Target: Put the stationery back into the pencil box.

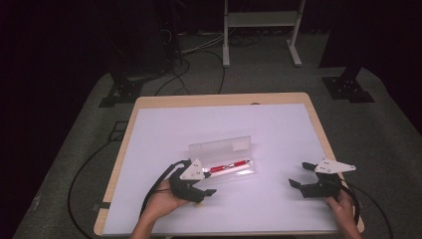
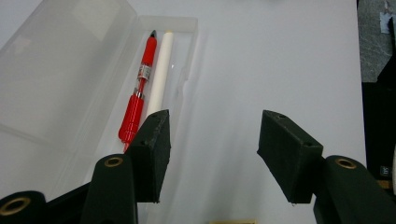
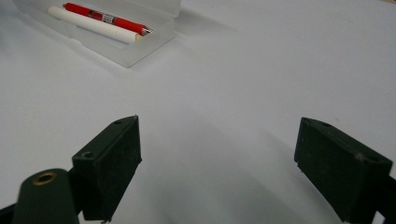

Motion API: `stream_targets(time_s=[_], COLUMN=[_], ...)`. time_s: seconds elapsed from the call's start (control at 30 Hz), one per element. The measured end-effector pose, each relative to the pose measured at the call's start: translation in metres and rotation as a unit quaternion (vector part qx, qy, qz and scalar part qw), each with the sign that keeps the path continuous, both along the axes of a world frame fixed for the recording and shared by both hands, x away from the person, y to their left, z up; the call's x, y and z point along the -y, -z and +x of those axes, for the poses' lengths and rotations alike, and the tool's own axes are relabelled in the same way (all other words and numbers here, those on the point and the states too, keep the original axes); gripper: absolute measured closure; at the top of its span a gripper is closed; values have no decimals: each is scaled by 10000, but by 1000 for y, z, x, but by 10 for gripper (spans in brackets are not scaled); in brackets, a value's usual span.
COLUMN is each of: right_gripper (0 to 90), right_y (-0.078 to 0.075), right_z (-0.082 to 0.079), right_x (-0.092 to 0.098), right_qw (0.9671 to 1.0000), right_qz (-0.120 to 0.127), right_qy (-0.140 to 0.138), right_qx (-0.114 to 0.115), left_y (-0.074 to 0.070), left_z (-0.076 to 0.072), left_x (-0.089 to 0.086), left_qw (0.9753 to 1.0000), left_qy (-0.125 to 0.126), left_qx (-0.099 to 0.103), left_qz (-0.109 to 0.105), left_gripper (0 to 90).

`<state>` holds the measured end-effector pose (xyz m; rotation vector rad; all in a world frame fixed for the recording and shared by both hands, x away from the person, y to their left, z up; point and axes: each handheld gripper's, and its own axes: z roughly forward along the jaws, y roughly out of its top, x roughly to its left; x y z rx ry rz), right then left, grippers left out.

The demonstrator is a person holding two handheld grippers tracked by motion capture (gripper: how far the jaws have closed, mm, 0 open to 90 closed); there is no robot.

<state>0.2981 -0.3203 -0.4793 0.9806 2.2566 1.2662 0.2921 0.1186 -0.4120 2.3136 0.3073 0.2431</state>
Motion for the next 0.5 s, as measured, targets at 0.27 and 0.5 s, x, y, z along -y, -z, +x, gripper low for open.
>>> stream_targets(time_s=[0.27,0.5], right_gripper=[138,138], right_y=[0,0], right_z=[0,0], right_x=[0,0], right_qw=[10000,10000], right_qz=[8,5], right_qy=[13,11], right_qx=[-14,-10], left_y=[2,6], left_z=[-7,-11], left_x=[-6,-12], left_qw=[10000,9999], left_qy=[-31,-68], left_qx=[-20,-58], left_qz=[31,129], left_gripper=[430,423])
